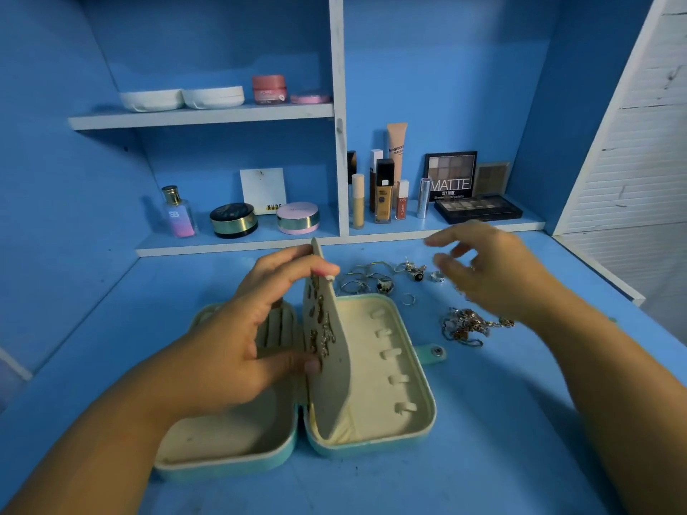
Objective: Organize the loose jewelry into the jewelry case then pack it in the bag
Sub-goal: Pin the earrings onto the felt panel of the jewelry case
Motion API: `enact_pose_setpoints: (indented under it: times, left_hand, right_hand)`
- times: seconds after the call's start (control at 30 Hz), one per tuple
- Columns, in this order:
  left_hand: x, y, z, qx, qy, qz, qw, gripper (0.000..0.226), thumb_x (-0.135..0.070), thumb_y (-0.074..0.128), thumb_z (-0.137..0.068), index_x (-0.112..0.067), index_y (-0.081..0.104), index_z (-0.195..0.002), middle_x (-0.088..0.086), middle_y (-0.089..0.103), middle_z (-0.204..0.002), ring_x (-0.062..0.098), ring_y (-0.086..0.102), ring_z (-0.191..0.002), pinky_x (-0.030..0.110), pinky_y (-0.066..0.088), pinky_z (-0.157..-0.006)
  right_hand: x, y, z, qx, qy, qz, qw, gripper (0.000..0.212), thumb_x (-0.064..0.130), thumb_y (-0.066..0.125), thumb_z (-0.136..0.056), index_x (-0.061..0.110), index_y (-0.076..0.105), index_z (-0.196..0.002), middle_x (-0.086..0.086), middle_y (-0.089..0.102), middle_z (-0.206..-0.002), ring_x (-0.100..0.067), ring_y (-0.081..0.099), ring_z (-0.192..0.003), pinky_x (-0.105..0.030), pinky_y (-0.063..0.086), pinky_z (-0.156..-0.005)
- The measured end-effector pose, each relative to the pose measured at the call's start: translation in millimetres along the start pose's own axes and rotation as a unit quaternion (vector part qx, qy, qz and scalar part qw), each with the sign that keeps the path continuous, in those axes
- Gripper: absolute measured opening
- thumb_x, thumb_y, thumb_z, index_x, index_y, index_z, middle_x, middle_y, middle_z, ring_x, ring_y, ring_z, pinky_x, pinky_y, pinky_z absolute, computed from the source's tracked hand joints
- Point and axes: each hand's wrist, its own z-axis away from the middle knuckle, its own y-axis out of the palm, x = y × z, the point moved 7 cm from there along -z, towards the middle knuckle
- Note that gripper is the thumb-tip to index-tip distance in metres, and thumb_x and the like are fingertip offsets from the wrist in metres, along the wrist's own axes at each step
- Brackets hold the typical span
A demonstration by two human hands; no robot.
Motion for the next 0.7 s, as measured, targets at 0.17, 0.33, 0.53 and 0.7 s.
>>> enact_pose_setpoints:
  times: [0.17,0.33,0.53,0.7]
  left_hand:
    - [4.6,0.0,-0.2,-0.004,-0.013,0.029,0.999,0.078,-0.046,0.081,-0.068,-0.057,0.038,-0.133,-0.024,0.027,-0.152,0.001,0.031,-0.140,0.049,0.033,-0.113]
    - [5.2,1.4,-2.7,-0.005,-0.005,0.040,0.999,0.077,-0.051,0.074,-0.065,-0.055,0.039,-0.133,-0.021,0.029,-0.152,0.003,0.032,-0.141,0.048,0.036,-0.111]
    - [6.5,2.3,-2.8,0.001,0.003,0.055,0.998,0.076,-0.050,0.075,-0.067,-0.054,0.040,-0.134,-0.020,0.031,-0.150,0.005,0.032,-0.141,0.048,0.037,-0.110]
    - [9.1,3.0,-3.6,0.008,-0.002,0.068,0.998,0.078,-0.052,0.076,-0.066,-0.054,0.039,-0.135,-0.021,0.032,-0.148,0.006,0.032,-0.140,0.048,0.037,-0.111]
  right_hand:
    - [-54.3,-13.9,-11.4,0.039,0.090,0.094,0.991,0.013,0.020,0.064,-0.088,0.031,0.069,-0.092,0.014,0.062,-0.087,-0.002,0.051,-0.070,-0.018,0.035,-0.056]
    - [-66.2,-8.8,-12.4,0.062,0.099,0.101,0.988,0.016,0.013,0.063,-0.087,0.027,0.070,-0.087,0.003,0.068,-0.091,-0.003,0.053,-0.068,-0.015,0.035,-0.054]
    - [-72.5,1.8,-15.5,0.057,0.109,0.124,0.985,0.016,0.018,0.060,-0.090,0.025,0.070,-0.100,0.002,0.064,-0.098,-0.014,0.053,-0.079,-0.023,0.038,-0.066]
    - [-68.4,9.6,-18.5,0.059,0.097,0.122,0.986,0.010,0.023,0.062,-0.090,0.025,0.071,-0.096,0.002,0.064,-0.090,-0.008,0.051,-0.072,-0.020,0.036,-0.058]
